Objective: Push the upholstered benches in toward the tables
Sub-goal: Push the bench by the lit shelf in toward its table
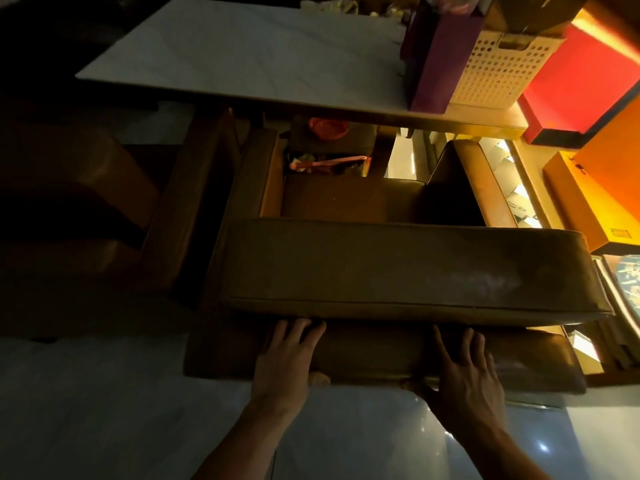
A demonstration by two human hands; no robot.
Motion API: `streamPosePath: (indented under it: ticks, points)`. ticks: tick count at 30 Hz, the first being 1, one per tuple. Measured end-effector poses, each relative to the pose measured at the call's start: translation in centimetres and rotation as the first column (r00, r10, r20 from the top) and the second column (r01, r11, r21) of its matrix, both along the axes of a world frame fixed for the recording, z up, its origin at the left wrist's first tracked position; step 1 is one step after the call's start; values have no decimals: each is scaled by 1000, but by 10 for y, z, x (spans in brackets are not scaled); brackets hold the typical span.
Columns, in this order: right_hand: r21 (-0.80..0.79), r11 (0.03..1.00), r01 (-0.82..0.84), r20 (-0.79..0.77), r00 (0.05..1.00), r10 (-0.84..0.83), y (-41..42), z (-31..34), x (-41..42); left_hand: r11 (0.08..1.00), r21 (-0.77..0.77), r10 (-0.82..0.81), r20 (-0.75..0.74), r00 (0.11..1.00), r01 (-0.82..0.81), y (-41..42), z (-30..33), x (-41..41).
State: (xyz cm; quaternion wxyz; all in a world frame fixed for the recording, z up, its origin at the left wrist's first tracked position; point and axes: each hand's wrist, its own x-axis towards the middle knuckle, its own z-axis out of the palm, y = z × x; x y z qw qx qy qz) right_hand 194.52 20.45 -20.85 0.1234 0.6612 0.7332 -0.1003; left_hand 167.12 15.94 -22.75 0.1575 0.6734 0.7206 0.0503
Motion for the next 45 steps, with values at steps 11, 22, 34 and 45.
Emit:
streamPosePath:
  ticks: [11, 22, 34, 45]
  points:
    - [25, 1000, 15, -1, 1000, -15, 48, -4, -43, 1000, -13, 7, -17, 1000, -8, 68, 6, -41]
    - [13, 1000, 17, -22, 1000, -16, 69, -9, -77, 998, 49, -39, -30, 999, 40, 93, 2, -83]
    - [5, 1000, 19, -24, 1000, -19, 90, -12, -63, 995, 82, -52, 1, 999, 52, 99, -1, -71]
    - [36, 999, 10, 12, 1000, -10, 90, -9, -61, 997, 64, -33, 16, 999, 32, 103, 2, -66]
